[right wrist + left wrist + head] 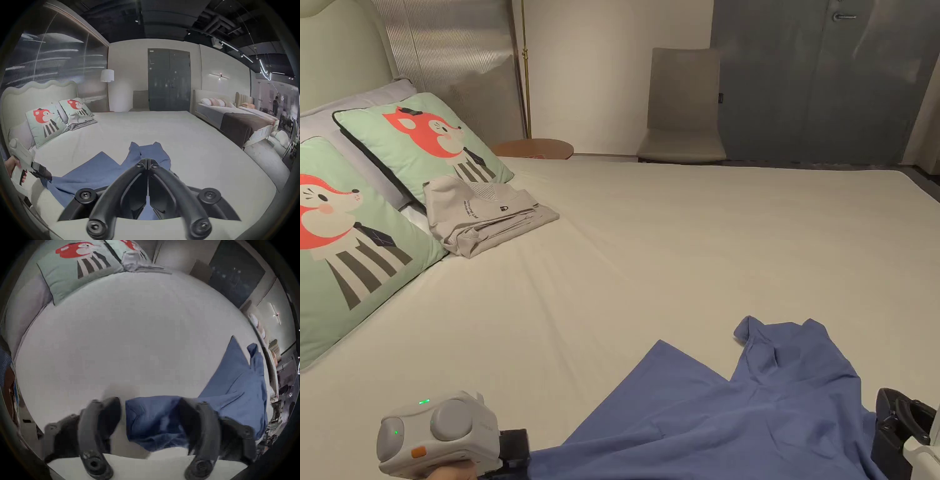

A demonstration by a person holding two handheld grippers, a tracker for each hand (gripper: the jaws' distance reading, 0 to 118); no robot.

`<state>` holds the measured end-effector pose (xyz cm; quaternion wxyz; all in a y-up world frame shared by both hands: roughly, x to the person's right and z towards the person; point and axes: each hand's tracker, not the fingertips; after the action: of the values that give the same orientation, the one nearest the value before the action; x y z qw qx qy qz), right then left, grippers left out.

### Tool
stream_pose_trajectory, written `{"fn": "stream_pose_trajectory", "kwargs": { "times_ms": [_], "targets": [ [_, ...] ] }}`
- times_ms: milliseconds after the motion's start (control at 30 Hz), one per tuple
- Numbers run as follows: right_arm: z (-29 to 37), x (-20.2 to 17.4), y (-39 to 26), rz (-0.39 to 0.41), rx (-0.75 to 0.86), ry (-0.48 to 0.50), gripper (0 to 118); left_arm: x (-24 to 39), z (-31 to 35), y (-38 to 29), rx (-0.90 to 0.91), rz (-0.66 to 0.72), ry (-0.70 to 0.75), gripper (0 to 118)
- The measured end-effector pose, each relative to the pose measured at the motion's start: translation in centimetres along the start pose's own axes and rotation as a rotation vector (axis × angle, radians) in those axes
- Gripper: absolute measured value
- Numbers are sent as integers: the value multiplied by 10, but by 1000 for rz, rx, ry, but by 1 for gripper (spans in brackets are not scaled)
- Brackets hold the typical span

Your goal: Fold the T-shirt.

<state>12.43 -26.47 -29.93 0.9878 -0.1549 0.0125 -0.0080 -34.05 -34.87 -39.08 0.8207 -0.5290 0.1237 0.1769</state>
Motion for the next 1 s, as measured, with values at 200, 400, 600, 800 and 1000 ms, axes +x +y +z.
{"fn": "stream_pose_trajectory", "kwargs": {
  "times_ms": [200, 400, 600, 800, 1000],
  "targets": [
    [-9, 8, -5, -12, -31, -3, 1, 5, 11, -3, 59, -19, 41, 4],
    [-56, 26, 10, -44, -121, 5, 93, 3, 48, -8, 159, -44, -24, 3],
    [-159, 57, 18, -54, -379, 1, 118, 9, 70, -14, 241, -69, -48, 3],
    [-238, 73, -6, -159, -547, -41, 97, 11, 64, -14, 246, -81, -36, 3],
    [-271, 73, -23, -162, -653, -36, 65, 10, 59, -12, 239, -81, -25, 3]
  ]
}}
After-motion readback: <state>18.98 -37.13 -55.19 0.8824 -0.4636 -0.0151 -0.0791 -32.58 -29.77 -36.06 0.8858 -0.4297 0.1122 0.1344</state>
